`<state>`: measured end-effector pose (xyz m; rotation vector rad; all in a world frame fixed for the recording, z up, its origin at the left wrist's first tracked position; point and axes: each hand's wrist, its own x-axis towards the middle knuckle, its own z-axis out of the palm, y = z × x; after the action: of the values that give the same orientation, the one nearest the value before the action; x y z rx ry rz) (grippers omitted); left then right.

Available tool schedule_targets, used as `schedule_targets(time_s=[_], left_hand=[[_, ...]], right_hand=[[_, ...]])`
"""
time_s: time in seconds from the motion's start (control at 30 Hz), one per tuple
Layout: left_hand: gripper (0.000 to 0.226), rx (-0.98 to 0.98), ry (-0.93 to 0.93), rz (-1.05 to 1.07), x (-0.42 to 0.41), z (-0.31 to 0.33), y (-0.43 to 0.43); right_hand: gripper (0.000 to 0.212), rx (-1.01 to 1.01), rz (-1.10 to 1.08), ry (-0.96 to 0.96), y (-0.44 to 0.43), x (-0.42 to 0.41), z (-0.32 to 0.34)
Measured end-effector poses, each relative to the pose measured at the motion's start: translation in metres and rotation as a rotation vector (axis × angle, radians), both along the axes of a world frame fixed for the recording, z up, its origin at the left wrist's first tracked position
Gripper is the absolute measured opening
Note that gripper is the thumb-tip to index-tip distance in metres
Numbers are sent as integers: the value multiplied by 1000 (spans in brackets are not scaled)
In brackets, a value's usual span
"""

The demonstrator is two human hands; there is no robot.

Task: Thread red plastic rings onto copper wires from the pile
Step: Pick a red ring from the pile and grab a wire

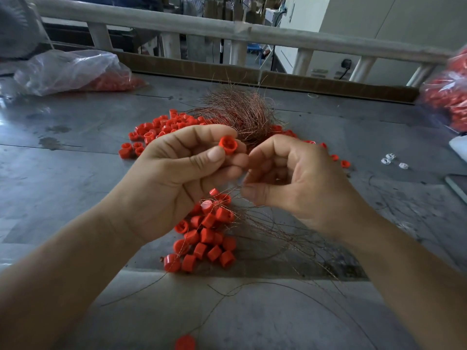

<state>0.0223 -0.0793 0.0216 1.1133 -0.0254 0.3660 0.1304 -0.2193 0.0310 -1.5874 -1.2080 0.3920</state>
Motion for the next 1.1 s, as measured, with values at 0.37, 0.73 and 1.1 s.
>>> schedule_targets(time_s=[0.37, 0.73, 1.1], left_hand=[[22, 19, 12, -40, -3, 1, 1], [22, 83, 14, -54, -3, -1, 3], [20, 244, 38, -35, -5, 4, -8]], right_hand=[[18, 19, -47, -529, -10, 18, 12], [11, -68, -123, -384, -10, 20, 14], [7, -358, -677, -453, -12, 87, -12]])
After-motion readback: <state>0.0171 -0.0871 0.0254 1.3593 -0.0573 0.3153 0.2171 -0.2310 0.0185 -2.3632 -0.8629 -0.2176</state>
